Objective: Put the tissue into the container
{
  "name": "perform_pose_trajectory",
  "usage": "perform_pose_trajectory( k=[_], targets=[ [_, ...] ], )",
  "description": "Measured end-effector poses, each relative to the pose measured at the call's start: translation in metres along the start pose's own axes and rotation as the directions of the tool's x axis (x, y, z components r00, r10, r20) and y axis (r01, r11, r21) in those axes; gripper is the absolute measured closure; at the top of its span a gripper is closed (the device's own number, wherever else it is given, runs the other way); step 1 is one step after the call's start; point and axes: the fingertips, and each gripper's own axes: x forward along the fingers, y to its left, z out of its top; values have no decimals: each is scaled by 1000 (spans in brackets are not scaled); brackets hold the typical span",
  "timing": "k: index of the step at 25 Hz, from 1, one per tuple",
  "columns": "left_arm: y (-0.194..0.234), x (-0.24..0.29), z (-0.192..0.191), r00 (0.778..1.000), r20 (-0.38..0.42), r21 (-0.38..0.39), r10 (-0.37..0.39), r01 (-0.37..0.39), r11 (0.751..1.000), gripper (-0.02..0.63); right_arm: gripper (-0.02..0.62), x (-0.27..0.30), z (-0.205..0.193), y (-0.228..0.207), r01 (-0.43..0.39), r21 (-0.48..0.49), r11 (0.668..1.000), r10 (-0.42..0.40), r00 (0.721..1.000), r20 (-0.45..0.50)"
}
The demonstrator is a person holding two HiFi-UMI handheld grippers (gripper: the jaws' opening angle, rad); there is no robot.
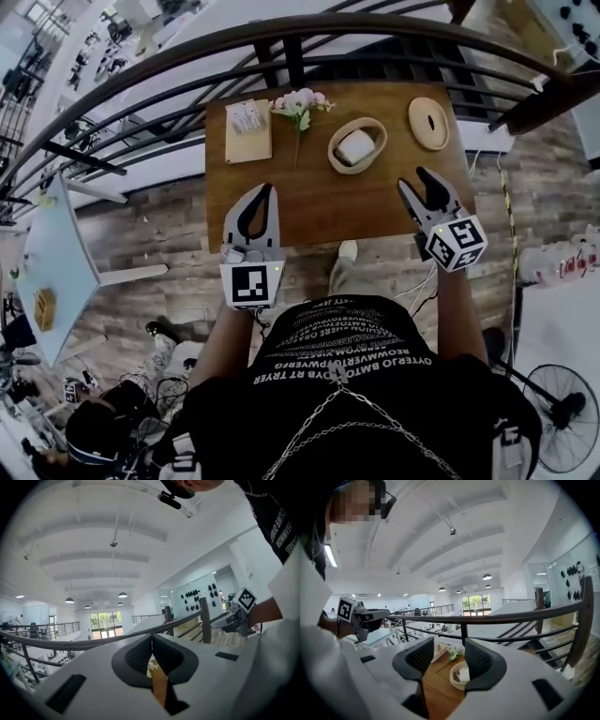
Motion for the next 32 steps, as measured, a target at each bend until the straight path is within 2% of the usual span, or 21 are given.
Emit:
perform_pose_trajectory(
  k=[3,7,10,13,16,19,22,24,28,29,30,32],
  targets=[
    [13,27,-5,1000,-16,5,11,-11,1000,577,391,47,-7,-17,-40,21,999,41,998,-49],
    [1,56,-11,997,-58,2,43,-43,999,577,387,93,-42,-62,-91,65,994,100,983,-155],
    [-2,70,-18,993,-95,-1,75,-75,997,577,375,131,-76,-85,-139,118,983,166,953,-253],
    [3,75,-22,985,-125,-5,120,-121,993,577,343,169,-113,-99,-175,188,966,234,904,-358],
    [8,76,-33,974,-162,-5,156,-158,987,577,316,206,-155,-109,-189,264,946,296,838,-459],
    [10,75,-44,963,-198,-1,182,-186,983,577,303,235,-195,-116,-188,273,943,317,757,-571],
    [11,75,-53,954,-233,-2,190,-196,981,577,256,259,-234,-121,-173,280,944,323,656,-683],
    [12,74,-61,948,-258,3,186,-192,981,577,249,268,-251,-121,-170,265,949,314,586,-747],
    [11,69,-70,938,-289,-1,190,-199,980,577,249,267,-278,-112,-235,174,956,260,411,-874],
    [9,68,-71,937,-294,0,189,-198,980,577,249,267,-283,-111,-236,158,959,242,387,-890],
    [7,66,-72,936,-299,0,186,-195,981,577,249,268,-286,-111,-232,145,962,226,378,-898],
    [2,64,-73,937,-300,0,176,-185,983,577,244,269,-289,-113,-221,117,968,197,385,-902]
  ],
)
